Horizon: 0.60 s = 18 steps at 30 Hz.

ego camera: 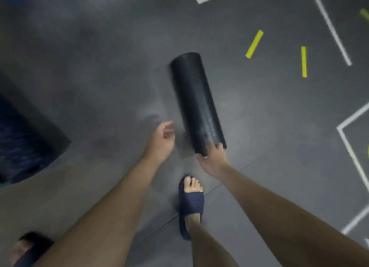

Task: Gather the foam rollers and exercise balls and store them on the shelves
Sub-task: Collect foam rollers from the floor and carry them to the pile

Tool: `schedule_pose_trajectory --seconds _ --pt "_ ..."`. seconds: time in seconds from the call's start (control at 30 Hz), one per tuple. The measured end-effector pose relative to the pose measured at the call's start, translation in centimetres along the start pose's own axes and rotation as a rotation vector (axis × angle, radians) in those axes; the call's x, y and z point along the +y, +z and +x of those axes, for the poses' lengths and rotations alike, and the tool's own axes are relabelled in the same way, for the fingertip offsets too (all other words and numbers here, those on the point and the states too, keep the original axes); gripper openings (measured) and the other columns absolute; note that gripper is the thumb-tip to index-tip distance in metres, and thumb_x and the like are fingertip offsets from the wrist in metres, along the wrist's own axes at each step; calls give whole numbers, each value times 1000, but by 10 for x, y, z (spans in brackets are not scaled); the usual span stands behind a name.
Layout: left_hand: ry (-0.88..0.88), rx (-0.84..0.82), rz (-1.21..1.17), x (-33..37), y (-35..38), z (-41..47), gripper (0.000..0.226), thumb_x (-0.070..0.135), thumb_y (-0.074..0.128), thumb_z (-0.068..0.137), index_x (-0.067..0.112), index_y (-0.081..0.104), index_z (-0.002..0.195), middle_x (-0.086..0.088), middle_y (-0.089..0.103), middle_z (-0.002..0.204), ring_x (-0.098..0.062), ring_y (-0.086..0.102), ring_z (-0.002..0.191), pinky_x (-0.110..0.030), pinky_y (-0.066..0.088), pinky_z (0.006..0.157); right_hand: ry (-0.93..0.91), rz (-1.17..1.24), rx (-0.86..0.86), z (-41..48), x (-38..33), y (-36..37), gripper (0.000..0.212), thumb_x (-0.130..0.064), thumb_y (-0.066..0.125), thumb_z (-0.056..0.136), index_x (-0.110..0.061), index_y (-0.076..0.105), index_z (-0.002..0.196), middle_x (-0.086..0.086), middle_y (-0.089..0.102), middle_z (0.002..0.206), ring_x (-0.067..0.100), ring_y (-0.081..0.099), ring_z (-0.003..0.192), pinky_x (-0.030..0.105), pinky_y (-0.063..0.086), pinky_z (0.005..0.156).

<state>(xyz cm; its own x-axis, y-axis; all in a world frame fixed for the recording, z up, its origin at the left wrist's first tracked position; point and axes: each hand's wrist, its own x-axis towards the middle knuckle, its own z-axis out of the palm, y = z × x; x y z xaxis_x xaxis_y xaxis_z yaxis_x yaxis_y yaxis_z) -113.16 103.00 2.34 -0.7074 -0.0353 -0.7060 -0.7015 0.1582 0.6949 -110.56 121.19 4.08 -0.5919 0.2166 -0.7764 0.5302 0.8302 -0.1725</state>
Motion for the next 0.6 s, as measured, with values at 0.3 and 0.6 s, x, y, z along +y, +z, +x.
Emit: schedule_pose_trajectory --seconds 0.3,0.6 --pt "11 108 -54 -114 -25 39 27 20 61 93 38 63 114 -5 73 114 -25 69 104 -40 51 91 145 -8 340 109 -14 57 104 -91 49 70 -20 41 146 15 44 143 39 43 133 53 36 110" --pt "-248 506 -27 -164 -186 -44 25 21 55 96 24 65 118 -4 71 101 -24 66 93 -44 55 93 -168 67 21 11 -135 147 46 -58 58 93 -16 63 110 9 63 114 31 60 112 37 49 93"
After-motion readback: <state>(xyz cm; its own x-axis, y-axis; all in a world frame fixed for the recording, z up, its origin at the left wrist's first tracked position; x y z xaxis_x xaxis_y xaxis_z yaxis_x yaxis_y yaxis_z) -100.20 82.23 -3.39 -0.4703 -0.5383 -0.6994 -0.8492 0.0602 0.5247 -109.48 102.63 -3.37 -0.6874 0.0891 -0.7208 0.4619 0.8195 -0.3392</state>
